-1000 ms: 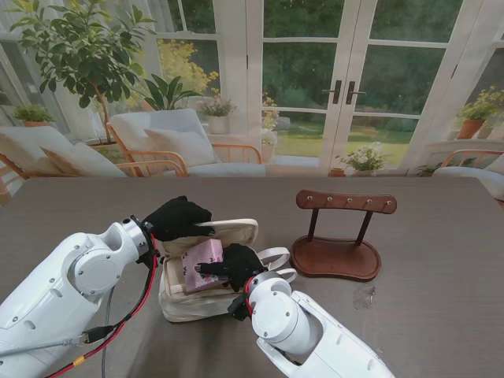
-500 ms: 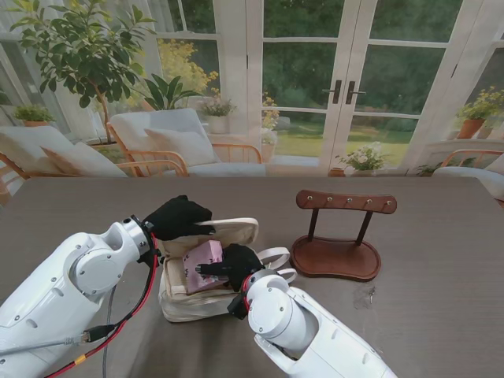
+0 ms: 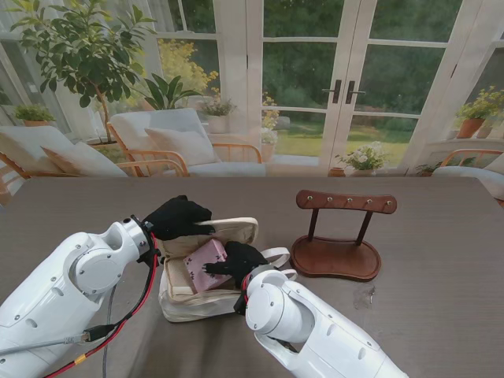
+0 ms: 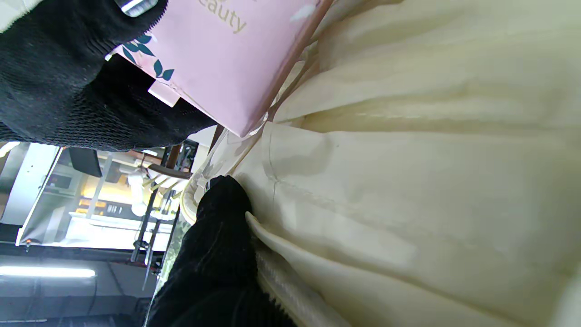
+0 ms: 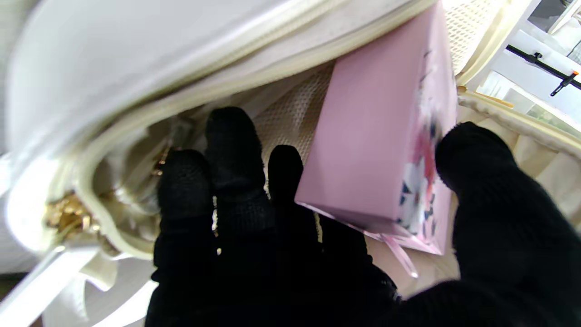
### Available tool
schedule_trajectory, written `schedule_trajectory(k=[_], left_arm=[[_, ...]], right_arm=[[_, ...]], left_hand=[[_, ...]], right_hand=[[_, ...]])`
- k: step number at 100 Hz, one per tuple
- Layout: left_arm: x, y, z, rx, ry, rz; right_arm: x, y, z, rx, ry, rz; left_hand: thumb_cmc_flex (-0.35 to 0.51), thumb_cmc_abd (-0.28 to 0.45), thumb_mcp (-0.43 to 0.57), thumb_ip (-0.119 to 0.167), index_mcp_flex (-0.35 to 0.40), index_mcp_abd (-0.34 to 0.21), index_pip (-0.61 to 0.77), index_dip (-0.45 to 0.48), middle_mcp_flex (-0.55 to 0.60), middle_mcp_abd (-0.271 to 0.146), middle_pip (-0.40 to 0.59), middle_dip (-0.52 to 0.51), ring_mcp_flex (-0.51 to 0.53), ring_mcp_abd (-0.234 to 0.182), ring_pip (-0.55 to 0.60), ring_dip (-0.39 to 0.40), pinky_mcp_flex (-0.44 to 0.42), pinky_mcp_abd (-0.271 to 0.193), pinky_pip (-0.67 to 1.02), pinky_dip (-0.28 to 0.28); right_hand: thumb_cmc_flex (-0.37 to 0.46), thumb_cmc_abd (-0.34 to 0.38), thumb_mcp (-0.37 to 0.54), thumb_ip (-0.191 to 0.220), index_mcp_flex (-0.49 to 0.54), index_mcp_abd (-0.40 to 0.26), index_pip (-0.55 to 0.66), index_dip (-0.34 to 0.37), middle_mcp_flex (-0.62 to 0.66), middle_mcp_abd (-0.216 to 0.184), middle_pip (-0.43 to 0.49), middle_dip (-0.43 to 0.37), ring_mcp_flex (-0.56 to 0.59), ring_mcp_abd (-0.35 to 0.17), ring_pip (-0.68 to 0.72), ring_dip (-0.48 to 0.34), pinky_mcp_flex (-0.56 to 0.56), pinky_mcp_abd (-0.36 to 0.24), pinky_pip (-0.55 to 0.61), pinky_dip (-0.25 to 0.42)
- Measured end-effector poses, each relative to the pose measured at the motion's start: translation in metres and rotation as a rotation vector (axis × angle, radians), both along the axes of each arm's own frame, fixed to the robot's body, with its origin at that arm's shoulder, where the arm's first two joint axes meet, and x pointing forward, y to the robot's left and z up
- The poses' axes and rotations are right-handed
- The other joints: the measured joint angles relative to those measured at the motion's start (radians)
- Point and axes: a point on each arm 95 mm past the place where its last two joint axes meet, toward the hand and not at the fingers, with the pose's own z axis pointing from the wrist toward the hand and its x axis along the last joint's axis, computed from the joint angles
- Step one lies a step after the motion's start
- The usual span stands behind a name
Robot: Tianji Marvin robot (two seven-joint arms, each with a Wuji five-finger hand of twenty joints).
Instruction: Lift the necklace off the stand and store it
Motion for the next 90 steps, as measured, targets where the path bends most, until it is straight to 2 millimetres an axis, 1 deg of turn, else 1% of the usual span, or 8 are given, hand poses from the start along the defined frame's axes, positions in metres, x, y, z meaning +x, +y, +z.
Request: schedule_trajectory(k=[4, 12, 24, 35, 49, 54, 70, 90], left_arm=[[0.0, 0.0, 0.0, 0.0, 0.0, 0.001], [0.0, 0.001, 0.0, 0.001, -0.001, 0.002], [0.0, 0.002, 0.0, 0.001, -0.001, 0.006], [-0.001, 0.002, -0.001, 0.002, 0.001, 0.007], [-0.001, 0.003, -0.001, 0.004, 0.002, 0.008], [-0.001, 0.003, -0.001, 0.005, 0.002, 0.008], [-0.001, 0.003, -0.002, 0.013, -0.001, 0.008], [-0.001, 0.004, -0.001, 0.013, -0.006, 0.01]], right_arm=[[0.0, -0.001, 0.0, -0.006, 0.002, -0.001], [0.0, -0.002, 0.001, -0.014, 0.009, 0.001], [-0.001, -0.003, 0.002, -0.046, 0.004, 0.015], [-0.001, -0.005, 0.003, -0.062, 0.005, 0.018], [-0.001, -0.007, 0.005, -0.082, -0.002, 0.02], [-0.001, -0.008, 0.006, -0.089, -0.008, 0.017], [-0.001, -0.013, 0.01, -0.117, -0.026, 0.011], [-0.002, -0.019, 0.013, -0.121, -0.037, 0.0]], left_hand=[[0.0, 0.0, 0.0, 0.0, 0.0, 0.0, 0.0, 0.0, 0.0, 0.0, 0.0, 0.0, 0.0, 0.0, 0.0, 0.0, 0.0, 0.0, 0.0, 0.0], [0.001, 0.0, 0.0, 0.0, 0.0, 0.0, 0.0, 0.0, 0.0, 0.0, 0.0, 0.0, 0.0, 0.0, 0.0, 0.0, 0.0, 0.0, 0.0, 0.0], [0.001, 0.0, 0.0, 0.0, 0.0, 0.0, -0.002, 0.0, 0.0, 0.0, -0.002, 0.0, 0.0, 0.0, 0.0, 0.0, 0.0, 0.0, 0.0, 0.0], [0.002, 0.0, 0.0, 0.0, 0.0, 0.0, -0.003, -0.001, 0.0, 0.0, -0.002, 0.0, 0.0, 0.0, 0.0, 0.0, 0.0, 0.0, 0.0, 0.0], [0.002, 0.0, 0.0, 0.0, 0.0, 0.0, -0.003, -0.001, 0.0, 0.0, -0.002, 0.0, 0.0, 0.0, 0.0, 0.0, 0.0, 0.0, 0.0, 0.0], [0.002, 0.0, 0.0, 0.0, 0.0, 0.0, -0.003, -0.001, 0.0, 0.0, -0.003, 0.0, 0.0, 0.0, 0.0, 0.0, 0.0, 0.0, 0.0, 0.0], [0.002, 0.0, 0.0, 0.0, 0.0, 0.0, -0.003, -0.001, 0.0, 0.0, -0.003, 0.0, 0.0, 0.0, 0.0, 0.0, 0.0, 0.0, 0.0, 0.0], [0.003, 0.0, 0.0, 0.0, 0.0, 0.0, -0.003, -0.001, 0.0, 0.0, -0.003, 0.0, 0.0, 0.001, 0.0, 0.0, 0.0, 0.0, 0.0, 0.0]], right_hand=[[0.0, 0.0, 0.002, 0.009, -0.038, 0.009, -0.012, -0.002, -0.046, 0.0, 0.001, -0.01, -0.036, -0.001, -0.002, -0.001, -0.004, -0.006, -0.004, 0.0], [-0.027, -0.001, 0.069, 0.009, -0.117, 0.033, -0.035, -0.014, -0.142, 0.0, 0.01, -0.024, -0.122, -0.001, -0.027, -0.001, -0.005, -0.022, -0.019, 0.004], [-0.064, -0.001, 0.066, 0.019, -0.195, 0.053, -0.059, -0.027, -0.248, 0.001, 0.0, -0.044, -0.208, -0.001, -0.031, -0.002, -0.007, -0.036, -0.035, 0.034], [-0.095, -0.001, 0.075, 0.02, -0.215, 0.06, -0.084, -0.037, -0.318, 0.001, -0.006, -0.051, -0.252, -0.003, -0.044, -0.003, -0.007, -0.044, -0.046, 0.035], [-0.12, -0.001, 0.055, 0.02, -0.215, 0.059, -0.086, -0.038, -0.319, 0.004, -0.006, -0.059, -0.258, -0.006, -0.048, -0.005, -0.007, -0.045, -0.057, 0.035], [-0.129, 0.0, 0.077, 0.021, -0.21, 0.058, -0.092, -0.043, -0.318, 0.005, -0.006, -0.06, -0.258, -0.006, -0.048, -0.005, -0.007, -0.045, -0.059, 0.035], [-0.142, 0.0, 0.077, 0.021, -0.127, 0.05, -0.098, -0.052, -0.264, 0.009, -0.004, -0.063, -0.237, -0.006, -0.048, -0.012, -0.001, -0.045, -0.064, 0.027], [-0.124, 0.0, 0.076, 0.022, -0.027, 0.026, -0.093, -0.052, -0.141, 0.011, -0.003, -0.072, -0.143, -0.006, -0.041, -0.013, 0.01, -0.045, -0.078, 0.027]])
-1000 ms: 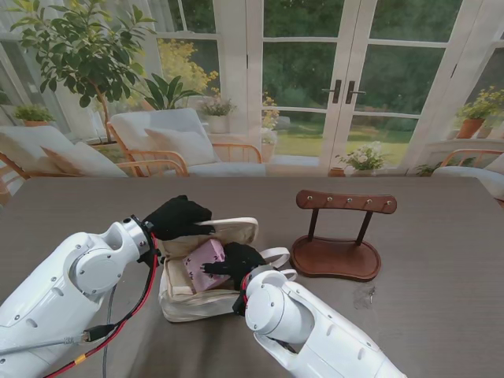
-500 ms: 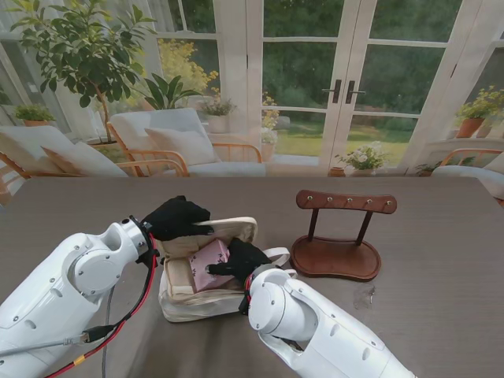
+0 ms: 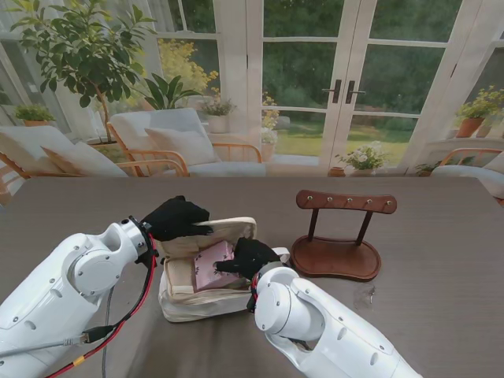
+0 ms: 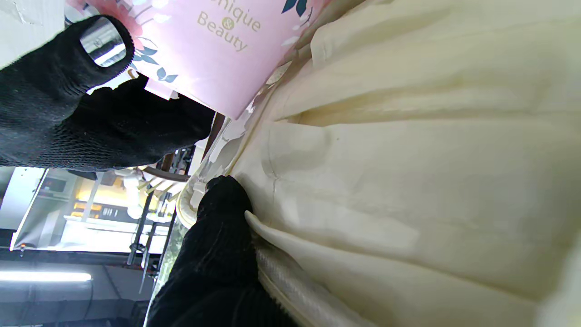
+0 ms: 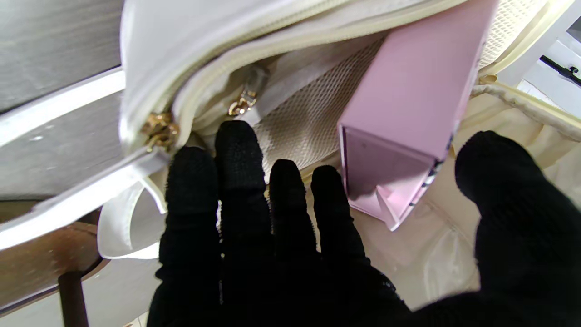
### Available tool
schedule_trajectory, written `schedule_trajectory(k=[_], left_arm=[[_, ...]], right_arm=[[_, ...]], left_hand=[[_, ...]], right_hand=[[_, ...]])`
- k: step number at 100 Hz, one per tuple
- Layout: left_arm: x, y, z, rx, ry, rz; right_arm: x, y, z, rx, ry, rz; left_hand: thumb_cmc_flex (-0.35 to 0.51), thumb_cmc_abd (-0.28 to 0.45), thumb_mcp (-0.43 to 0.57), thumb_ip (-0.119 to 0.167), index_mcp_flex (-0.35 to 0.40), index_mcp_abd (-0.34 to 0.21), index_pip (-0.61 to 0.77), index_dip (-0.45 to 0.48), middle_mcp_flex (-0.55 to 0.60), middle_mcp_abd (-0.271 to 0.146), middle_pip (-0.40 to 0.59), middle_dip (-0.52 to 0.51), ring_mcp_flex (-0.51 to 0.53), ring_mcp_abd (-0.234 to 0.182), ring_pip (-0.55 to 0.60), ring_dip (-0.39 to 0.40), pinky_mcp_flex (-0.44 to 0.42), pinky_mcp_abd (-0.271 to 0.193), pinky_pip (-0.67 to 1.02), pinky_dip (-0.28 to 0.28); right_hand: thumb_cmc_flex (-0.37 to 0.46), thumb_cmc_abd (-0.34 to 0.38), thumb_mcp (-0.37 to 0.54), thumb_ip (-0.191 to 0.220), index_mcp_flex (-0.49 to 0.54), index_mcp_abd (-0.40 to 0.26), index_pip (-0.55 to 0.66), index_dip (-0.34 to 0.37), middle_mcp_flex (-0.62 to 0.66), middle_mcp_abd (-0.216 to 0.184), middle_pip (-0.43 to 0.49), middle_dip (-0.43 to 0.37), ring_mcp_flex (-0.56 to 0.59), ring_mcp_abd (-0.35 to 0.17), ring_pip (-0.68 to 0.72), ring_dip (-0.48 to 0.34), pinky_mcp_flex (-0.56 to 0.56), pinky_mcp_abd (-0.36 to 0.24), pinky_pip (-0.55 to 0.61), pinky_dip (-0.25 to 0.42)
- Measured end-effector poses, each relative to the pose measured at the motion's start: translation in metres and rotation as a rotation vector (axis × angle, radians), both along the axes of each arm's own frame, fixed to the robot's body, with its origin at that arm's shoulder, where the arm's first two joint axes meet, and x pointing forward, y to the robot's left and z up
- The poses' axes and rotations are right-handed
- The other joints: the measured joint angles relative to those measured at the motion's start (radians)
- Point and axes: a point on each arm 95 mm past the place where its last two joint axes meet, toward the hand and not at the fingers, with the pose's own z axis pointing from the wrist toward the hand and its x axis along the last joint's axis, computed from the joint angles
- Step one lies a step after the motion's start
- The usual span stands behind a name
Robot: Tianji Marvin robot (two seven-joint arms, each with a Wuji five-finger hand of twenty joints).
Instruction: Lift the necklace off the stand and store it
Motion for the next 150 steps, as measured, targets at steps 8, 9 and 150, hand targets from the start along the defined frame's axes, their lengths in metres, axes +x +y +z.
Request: schedule_trajectory(k=[8, 9, 150], left_arm=[[0.001, 0.0, 0.0, 0.0, -0.002, -0.002], [0.001, 0.0, 0.0, 0.0, -0.002, -0.002], [-0.014, -0.011, -0.008, 0.052, 0.003, -0.072]], right_arm=[[0.0, -0.002, 0.0, -0.014, -0.009, 0.004], [0.0, -0.002, 0.0, -0.016, -0.01, 0.005], [-0.01, -0.05, 0.047, -0.005, -0.137, -0.016]], left_hand=[[0.0, 0.0, 0.0, 0.0, 0.0, 0.0, 0.0, 0.0, 0.0, 0.0, 0.0, 0.0, 0.0, 0.0, 0.0, 0.0, 0.0, 0.0, 0.0, 0.0], [0.0, 0.0, 0.0, 0.0, 0.0, 0.0, 0.0, 0.0, 0.0, 0.0, 0.0, 0.0, 0.0, 0.0, 0.0, 0.0, 0.0, 0.0, 0.0, 0.0], [0.003, 0.0, 0.0, 0.0, 0.0, 0.0, -0.006, -0.011, -0.002, 0.0, -0.006, 0.0, -0.001, 0.0, -0.008, 0.0, -0.008, 0.0, -0.023, 0.0]], right_hand=[[0.04, 0.0, -0.006, 0.003, 0.053, -0.017, 0.013, 0.0, 0.05, 0.0, 0.001, 0.0, 0.035, -0.001, 0.004, -0.001, 0.004, 0.0, 0.015, 0.009], [0.043, 0.0, -0.006, 0.003, 0.058, -0.018, 0.015, 0.0, 0.058, 0.0, 0.001, 0.0, 0.035, -0.001, 0.004, -0.001, 0.004, 0.0, 0.017, 0.009], [0.02, 0.023, -0.001, -0.001, 0.361, -0.144, -0.005, -0.026, 0.35, -0.009, -0.039, 0.016, 0.233, -0.01, 0.001, 0.001, -0.023, 0.028, 0.049, -0.005]])
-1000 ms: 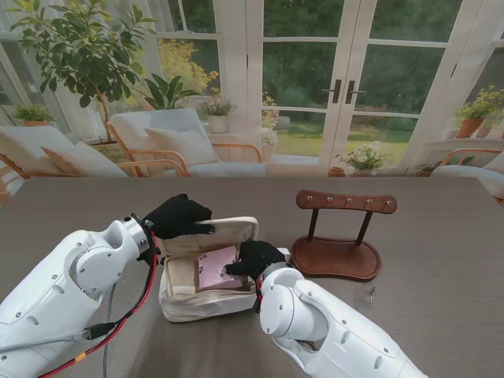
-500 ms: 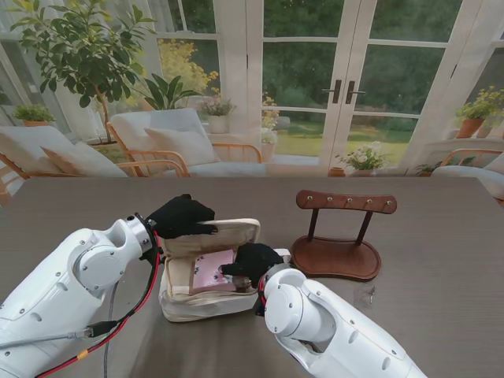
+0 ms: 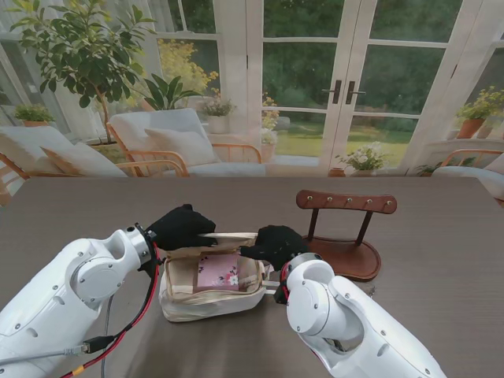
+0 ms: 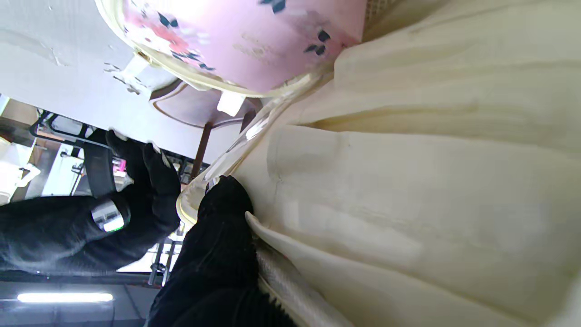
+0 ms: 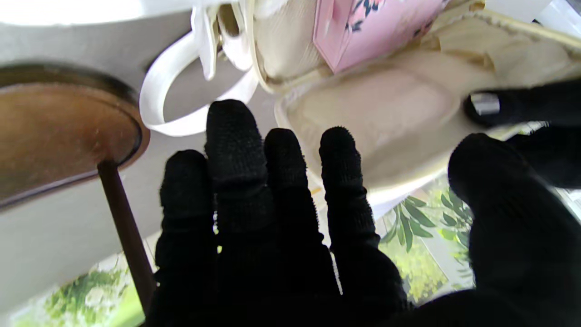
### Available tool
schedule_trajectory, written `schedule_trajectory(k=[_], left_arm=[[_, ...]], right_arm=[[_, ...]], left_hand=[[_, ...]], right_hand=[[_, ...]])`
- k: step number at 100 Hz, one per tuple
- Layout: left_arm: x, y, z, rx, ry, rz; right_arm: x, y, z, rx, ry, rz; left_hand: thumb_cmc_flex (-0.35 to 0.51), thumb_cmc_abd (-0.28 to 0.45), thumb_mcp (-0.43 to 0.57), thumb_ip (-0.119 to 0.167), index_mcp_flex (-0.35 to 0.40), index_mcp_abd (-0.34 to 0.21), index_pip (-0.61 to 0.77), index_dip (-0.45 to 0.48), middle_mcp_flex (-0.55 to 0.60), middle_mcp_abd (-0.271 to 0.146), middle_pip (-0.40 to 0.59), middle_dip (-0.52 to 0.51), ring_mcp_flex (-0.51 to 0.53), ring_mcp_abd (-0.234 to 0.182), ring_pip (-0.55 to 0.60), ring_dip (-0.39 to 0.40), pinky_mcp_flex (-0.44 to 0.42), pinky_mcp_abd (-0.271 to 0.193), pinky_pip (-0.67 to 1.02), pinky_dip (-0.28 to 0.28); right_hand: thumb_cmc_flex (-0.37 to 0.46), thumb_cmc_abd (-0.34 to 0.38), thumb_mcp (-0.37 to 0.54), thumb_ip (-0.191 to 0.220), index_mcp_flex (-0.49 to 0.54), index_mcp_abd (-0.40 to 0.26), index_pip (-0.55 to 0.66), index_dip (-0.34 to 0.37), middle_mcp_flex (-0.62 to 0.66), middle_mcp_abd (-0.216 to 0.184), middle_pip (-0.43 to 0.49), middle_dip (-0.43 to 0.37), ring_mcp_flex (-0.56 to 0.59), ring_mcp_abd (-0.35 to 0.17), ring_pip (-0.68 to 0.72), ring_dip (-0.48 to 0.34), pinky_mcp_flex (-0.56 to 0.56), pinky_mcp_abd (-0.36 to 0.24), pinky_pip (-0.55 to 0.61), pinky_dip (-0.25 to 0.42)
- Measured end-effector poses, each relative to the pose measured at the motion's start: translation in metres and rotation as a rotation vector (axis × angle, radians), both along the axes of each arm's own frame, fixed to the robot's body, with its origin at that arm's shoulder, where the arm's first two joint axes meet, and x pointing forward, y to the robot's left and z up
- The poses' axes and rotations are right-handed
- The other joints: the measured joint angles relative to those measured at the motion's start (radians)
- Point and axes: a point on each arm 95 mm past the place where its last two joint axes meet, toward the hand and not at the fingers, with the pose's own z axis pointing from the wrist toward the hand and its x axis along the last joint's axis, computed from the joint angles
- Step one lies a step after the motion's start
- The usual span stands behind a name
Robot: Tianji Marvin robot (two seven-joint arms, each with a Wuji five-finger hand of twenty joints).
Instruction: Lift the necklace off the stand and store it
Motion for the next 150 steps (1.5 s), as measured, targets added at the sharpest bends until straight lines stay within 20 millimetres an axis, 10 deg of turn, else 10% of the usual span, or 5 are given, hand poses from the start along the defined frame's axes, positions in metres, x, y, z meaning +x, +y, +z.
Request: schedule_trajectory(k=[66, 125, 129, 137, 150], left_arm=[[-0.045, -0.012, -0.016, 0.123, 0.038, -0.09], [-0.081, -0.003, -0.02, 0.218, 0.081, -0.075], [-0.082, -0.002, -0.02, 0.22, 0.079, -0.07], [-0.085, 0.002, -0.019, 0.22, 0.072, -0.059], [-0.089, 0.007, -0.02, 0.207, 0.06, -0.039]], right_arm=[[-0.007, 0.024, 0.035, 0.026, -0.237, -0.028], [-0.003, 0.055, 0.002, -0.015, -0.109, 0.116], [-0.004, 0.056, 0.0, -0.019, -0.107, 0.125], [-0.004, 0.059, -0.004, -0.034, -0.104, 0.146], [-0.005, 0.064, -0.009, -0.058, -0.106, 0.18]], left_hand=[[-0.028, -0.015, 0.004, 0.002, -0.001, 0.009, -0.122, -0.084, -0.033, 0.002, -0.101, -0.076, -0.033, -0.001, -0.118, -0.056, -0.027, -0.003, -0.068, -0.026], [-0.259, -0.038, 0.224, 0.009, -0.014, 0.013, -0.301, -0.102, -0.054, 0.003, -0.176, -0.134, -0.05, -0.002, -0.174, -0.091, -0.042, -0.012, -0.107, -0.038], [-0.259, -0.038, 0.224, 0.009, -0.014, 0.013, -0.303, -0.103, -0.054, 0.002, -0.177, -0.134, -0.05, -0.002, -0.175, -0.091, -0.042, -0.012, -0.107, -0.038], [-0.259, -0.038, 0.225, 0.009, -0.014, 0.013, -0.309, -0.105, -0.054, 0.001, -0.177, -0.134, -0.05, -0.002, -0.175, -0.092, -0.043, -0.013, -0.107, -0.038], [-0.26, -0.038, 0.225, 0.009, -0.014, 0.012, -0.312, -0.106, -0.054, 0.0, -0.177, -0.135, -0.05, -0.002, -0.175, -0.092, -0.043, -0.013, -0.107, -0.038]], right_hand=[[0.029, -0.005, -0.001, 0.0, 0.032, -0.023, -0.029, 0.017, 0.027, -0.017, -0.068, 0.019, 0.001, 0.0, -0.107, -0.012, 0.001, 0.015, -0.007, -0.023], [0.278, -0.054, -0.014, -0.01, -0.194, 0.017, -0.057, -0.029, -0.168, -0.017, -0.095, -0.057, -0.136, 0.01, -0.287, -0.089, 0.001, 0.025, -0.165, -0.063], [0.238, -0.076, 0.019, 0.001, -0.196, 0.017, -0.061, -0.029, -0.178, -0.018, -0.107, -0.059, -0.165, 0.01, -0.305, -0.097, 0.001, 0.025, -0.181, -0.063], [-0.018, -0.194, 0.487, -0.033, -0.23, 0.016, -0.092, -0.028, -0.223, -0.021, -0.117, -0.072, -0.208, 0.01, -0.347, -0.114, 0.0, 0.025, -0.225, -0.064], [-0.098, -0.252, 0.503, -0.08, -0.263, 0.014, -0.111, -0.029, -0.287, -0.026, -0.148, -0.098, -0.29, 0.014, -0.429, -0.162, 0.0, 0.025, -0.309, -0.094]])
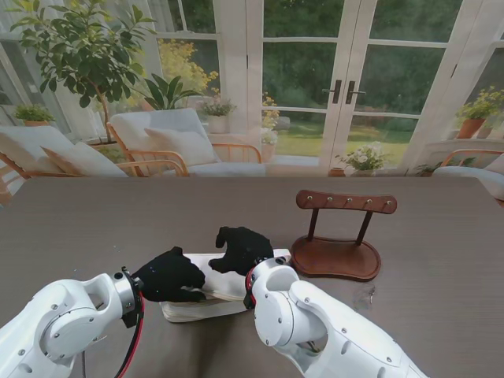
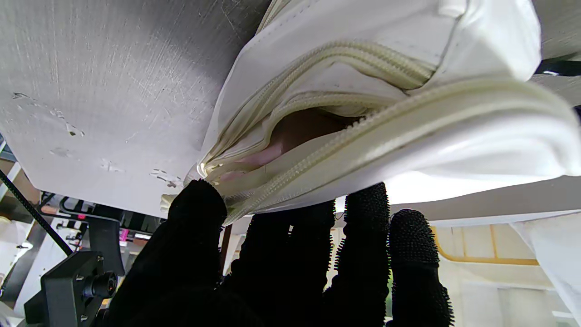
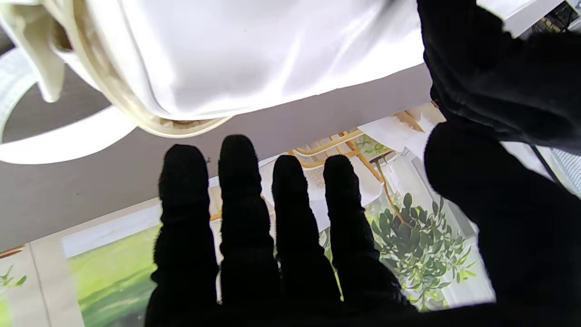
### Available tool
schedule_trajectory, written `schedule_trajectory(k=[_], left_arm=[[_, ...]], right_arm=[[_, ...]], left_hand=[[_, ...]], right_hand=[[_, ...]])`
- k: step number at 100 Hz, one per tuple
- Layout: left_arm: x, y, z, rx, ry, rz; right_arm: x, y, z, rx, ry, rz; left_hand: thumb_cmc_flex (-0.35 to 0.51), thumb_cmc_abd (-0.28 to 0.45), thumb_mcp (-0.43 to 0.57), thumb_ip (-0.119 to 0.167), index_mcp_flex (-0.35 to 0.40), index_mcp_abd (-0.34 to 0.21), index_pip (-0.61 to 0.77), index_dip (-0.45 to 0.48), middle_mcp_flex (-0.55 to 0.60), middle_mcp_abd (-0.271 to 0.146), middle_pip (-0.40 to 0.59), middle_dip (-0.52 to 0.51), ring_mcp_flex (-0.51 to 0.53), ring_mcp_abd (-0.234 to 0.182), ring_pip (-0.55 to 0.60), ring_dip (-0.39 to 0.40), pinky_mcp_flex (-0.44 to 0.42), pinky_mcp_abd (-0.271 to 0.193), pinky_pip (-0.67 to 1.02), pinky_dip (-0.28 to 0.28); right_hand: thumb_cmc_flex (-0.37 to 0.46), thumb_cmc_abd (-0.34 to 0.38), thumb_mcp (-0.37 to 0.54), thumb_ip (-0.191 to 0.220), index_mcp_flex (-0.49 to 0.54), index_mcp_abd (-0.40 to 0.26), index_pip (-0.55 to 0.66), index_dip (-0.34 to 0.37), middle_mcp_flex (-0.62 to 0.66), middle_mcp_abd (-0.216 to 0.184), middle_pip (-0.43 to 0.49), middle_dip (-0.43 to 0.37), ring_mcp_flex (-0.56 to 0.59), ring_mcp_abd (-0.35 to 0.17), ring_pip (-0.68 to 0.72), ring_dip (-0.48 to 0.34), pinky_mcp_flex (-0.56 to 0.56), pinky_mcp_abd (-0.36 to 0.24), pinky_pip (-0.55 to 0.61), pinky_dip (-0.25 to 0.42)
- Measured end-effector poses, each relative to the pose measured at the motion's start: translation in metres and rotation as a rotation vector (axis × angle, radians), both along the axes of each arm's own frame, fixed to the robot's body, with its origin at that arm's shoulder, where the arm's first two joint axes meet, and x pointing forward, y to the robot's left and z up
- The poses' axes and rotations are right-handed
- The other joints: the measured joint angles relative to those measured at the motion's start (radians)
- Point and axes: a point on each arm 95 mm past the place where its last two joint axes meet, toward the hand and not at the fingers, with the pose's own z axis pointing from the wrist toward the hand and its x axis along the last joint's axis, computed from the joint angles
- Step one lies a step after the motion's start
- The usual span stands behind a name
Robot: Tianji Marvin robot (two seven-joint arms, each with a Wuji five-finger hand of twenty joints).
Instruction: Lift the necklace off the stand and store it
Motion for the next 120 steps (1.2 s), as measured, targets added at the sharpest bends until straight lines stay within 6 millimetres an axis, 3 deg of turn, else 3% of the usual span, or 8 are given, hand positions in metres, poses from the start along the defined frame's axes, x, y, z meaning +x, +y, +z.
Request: schedule_trajectory(k=[25, 37, 38, 40, 56, 85, 110, 120], left_arm=[[-0.001, 0.006, 0.001, -0.028, -0.032, 0.015], [0.0, 0.007, 0.003, -0.056, -0.061, 0.018], [0.0, 0.008, 0.003, -0.057, -0.062, 0.018], [0.0, 0.008, 0.003, -0.06, -0.064, 0.018], [0.0, 0.01, 0.004, -0.074, -0.072, 0.017], [-0.004, 0.017, 0.006, -0.079, -0.093, 0.056], [-0.006, 0.035, 0.005, -0.091, -0.137, 0.136], [-0.005, 0.046, 0.004, -0.095, -0.146, 0.186]], right_arm=[[0.0, 0.006, -0.009, -0.058, 0.005, 0.071], [0.003, 0.007, -0.013, -0.058, 0.019, 0.073], [0.003, 0.007, -0.014, -0.058, 0.02, 0.073], [0.003, 0.007, -0.014, -0.059, 0.022, 0.073], [0.006, 0.007, -0.017, -0.067, 0.038, 0.081], [0.007, 0.008, -0.017, -0.072, 0.032, 0.105], [0.0, 0.014, -0.018, -0.109, -0.036, 0.154], [-0.003, 0.021, -0.021, -0.123, -0.04, 0.192]], left_hand=[[-0.011, 0.0, 0.011, 0.0, 0.0, -0.015, -0.004, 0.0, 0.0, -0.003, -0.003, -0.008, 0.0, 0.0, -0.01, -0.001, 0.0, 0.0, -0.005, 0.0], [-0.099, 0.002, 0.124, 0.002, -0.007, -0.04, -0.203, -0.071, -0.023, -0.007, -0.02, -0.02, -0.028, 0.0, -0.035, -0.013, -0.013, 0.0, -0.032, 0.0], [-0.119, 0.002, 0.129, 0.02, -0.019, -0.041, -0.234, -0.1, -0.029, -0.007, -0.027, -0.022, -0.029, 0.0, -0.036, -0.014, -0.013, 0.0, -0.035, 0.0], [-0.134, 0.002, 0.139, 0.021, -0.028, -0.043, -0.265, -0.114, -0.034, -0.008, -0.018, -0.023, -0.031, 0.0, -0.04, -0.014, -0.014, 0.0, -0.036, 0.0], [-0.195, 0.002, 0.152, 0.022, -0.085, -0.061, -0.401, -0.205, -0.06, 0.001, -0.092, -0.073, -0.058, 0.001, -0.114, -0.047, -0.032, 0.0, -0.072, 0.0], [-0.204, 0.002, 0.137, 0.022, -0.086, -0.075, -0.422, -0.224, -0.065, 0.017, -0.232, -0.226, -0.077, 0.003, -0.238, -0.125, -0.04, -0.001, -0.139, -0.013], [-0.204, 0.002, 0.137, 0.022, -0.086, -0.048, -0.424, -0.224, -0.065, 0.024, -0.248, -0.255, -0.077, 0.01, -0.248, -0.137, -0.041, -0.001, -0.15, -0.013], [-0.204, 0.002, 0.137, 0.022, -0.086, -0.041, -0.424, -0.224, -0.065, 0.028, -0.248, -0.256, -0.077, 0.014, -0.248, -0.138, -0.04, -0.001, -0.15, -0.013]], right_hand=[[-0.018, -0.001, 0.0, -0.019, -0.051, -0.002, -0.051, -0.016, -0.065, -0.015, -0.047, -0.034, -0.066, 0.009, -0.104, -0.06, 0.0, 0.0, -0.136, -0.046], [-0.018, -0.001, 0.0, -0.019, -0.058, -0.002, -0.051, -0.02, -0.065, -0.015, -0.047, -0.035, -0.066, 0.009, -0.108, -0.069, 0.0, 0.0, -0.149, -0.046], [-0.018, -0.001, 0.0, -0.019, -0.058, -0.002, -0.051, -0.02, -0.065, -0.015, -0.047, -0.035, -0.066, 0.009, -0.108, -0.069, 0.0, 0.0, -0.15, -0.046], [-0.018, -0.001, 0.0, -0.019, -0.058, -0.002, -0.051, -0.02, -0.065, -0.015, -0.047, -0.035, -0.066, 0.009, -0.109, -0.069, 0.0, 0.0, -0.154, -0.046], [-0.03, -0.001, 0.0, -0.02, -0.069, -0.002, -0.053, -0.022, -0.091, -0.015, -0.048, -0.046, -0.077, 0.009, -0.116, -0.069, -0.001, 0.0, -0.18, -0.047], [-0.092, -0.001, -0.002, -0.039, -0.121, 0.0, -0.082, -0.033, -0.142, -0.015, -0.066, -0.05, -0.142, 0.035, -0.14, -0.07, -0.003, 0.026, -0.274, -0.048], [-0.144, -0.001, -0.002, -0.05, -0.121, -0.012, -0.089, -0.042, -0.152, -0.015, -0.071, -0.058, -0.138, 0.058, -0.165, -0.081, -0.002, 0.043, -0.372, -0.048], [-0.144, -0.001, -0.002, -0.05, -0.121, -0.026, -0.09, -0.043, -0.152, -0.015, -0.071, -0.058, -0.138, 0.057, -0.166, -0.082, 0.0, 0.043, -0.428, 0.0]])
